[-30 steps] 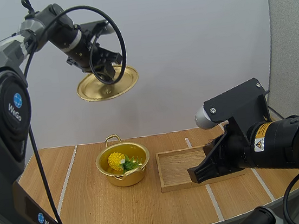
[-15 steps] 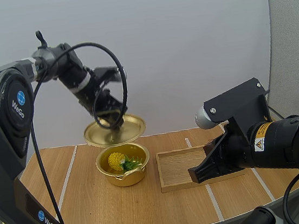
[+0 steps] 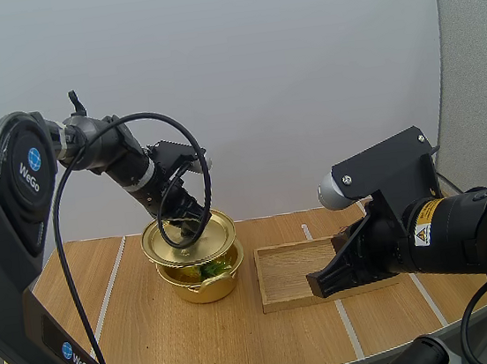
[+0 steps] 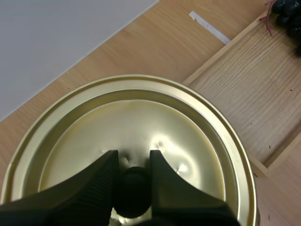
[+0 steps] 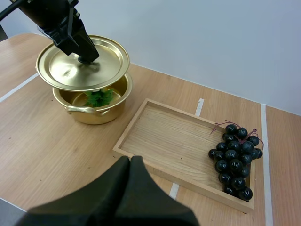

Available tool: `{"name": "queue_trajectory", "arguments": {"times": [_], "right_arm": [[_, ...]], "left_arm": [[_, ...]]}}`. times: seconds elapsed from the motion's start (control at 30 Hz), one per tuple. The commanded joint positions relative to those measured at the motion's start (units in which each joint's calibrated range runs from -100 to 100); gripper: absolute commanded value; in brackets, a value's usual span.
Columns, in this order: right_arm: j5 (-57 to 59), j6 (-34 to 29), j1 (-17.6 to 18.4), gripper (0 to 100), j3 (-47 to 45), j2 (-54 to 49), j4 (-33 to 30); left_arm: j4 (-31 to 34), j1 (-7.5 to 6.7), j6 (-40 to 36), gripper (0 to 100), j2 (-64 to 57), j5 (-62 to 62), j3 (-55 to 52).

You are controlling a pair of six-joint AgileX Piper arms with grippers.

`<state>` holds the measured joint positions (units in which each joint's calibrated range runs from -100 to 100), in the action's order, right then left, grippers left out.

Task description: Open the pot, put the pineapple inside, and close it

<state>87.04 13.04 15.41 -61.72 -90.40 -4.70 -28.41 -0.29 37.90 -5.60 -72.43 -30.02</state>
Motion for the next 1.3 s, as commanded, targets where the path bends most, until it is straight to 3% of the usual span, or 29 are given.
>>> {"name": "queue_trajectory", "arguments": {"times": [0.0, 1.27], "right_arm": [[0.18, 0.4, -0.25, 0, 0.01, -0.31, -0.29], [0.18, 0.4, -0.65, 0, 0.01, -0.31, -0.29]], "left_arm": [[-4.17, -0.17, 2.56, 0, -0.06, 1.58, -0.33], [-2.55, -0.17, 2.87, 0, 10.72, 3.04, -0.45]]}}
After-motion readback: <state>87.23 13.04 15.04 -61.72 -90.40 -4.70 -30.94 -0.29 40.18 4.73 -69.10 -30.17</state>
